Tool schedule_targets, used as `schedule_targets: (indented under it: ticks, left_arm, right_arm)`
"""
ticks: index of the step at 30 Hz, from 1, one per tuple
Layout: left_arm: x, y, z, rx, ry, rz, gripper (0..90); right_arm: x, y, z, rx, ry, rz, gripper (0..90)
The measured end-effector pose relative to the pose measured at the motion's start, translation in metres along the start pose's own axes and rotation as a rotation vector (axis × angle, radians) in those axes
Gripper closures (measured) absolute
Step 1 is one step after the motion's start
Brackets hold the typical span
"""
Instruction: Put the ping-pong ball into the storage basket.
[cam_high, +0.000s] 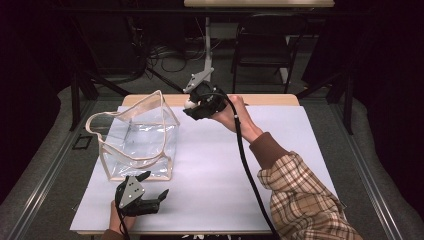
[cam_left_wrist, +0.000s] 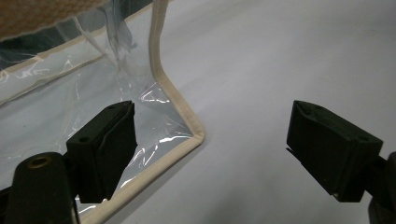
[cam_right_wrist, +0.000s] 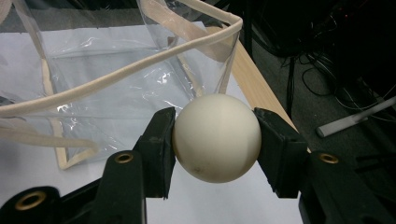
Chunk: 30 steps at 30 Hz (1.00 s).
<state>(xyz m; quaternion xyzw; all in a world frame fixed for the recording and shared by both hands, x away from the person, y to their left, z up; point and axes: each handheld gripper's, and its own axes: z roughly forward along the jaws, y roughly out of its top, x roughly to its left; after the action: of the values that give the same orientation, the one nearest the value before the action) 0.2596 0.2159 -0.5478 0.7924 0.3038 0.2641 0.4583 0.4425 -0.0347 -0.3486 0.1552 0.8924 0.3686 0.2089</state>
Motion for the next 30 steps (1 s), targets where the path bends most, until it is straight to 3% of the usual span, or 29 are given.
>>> schedule_targets:
  ticks: [30]
  left_arm:
    - [0.0, 0.0, 0.0, -0.002, 0.002, -0.001, 16.1]
  right_arm:
    - [0.011, 0.021, 0.01, -0.022, 0.03, -0.026, 50.6]
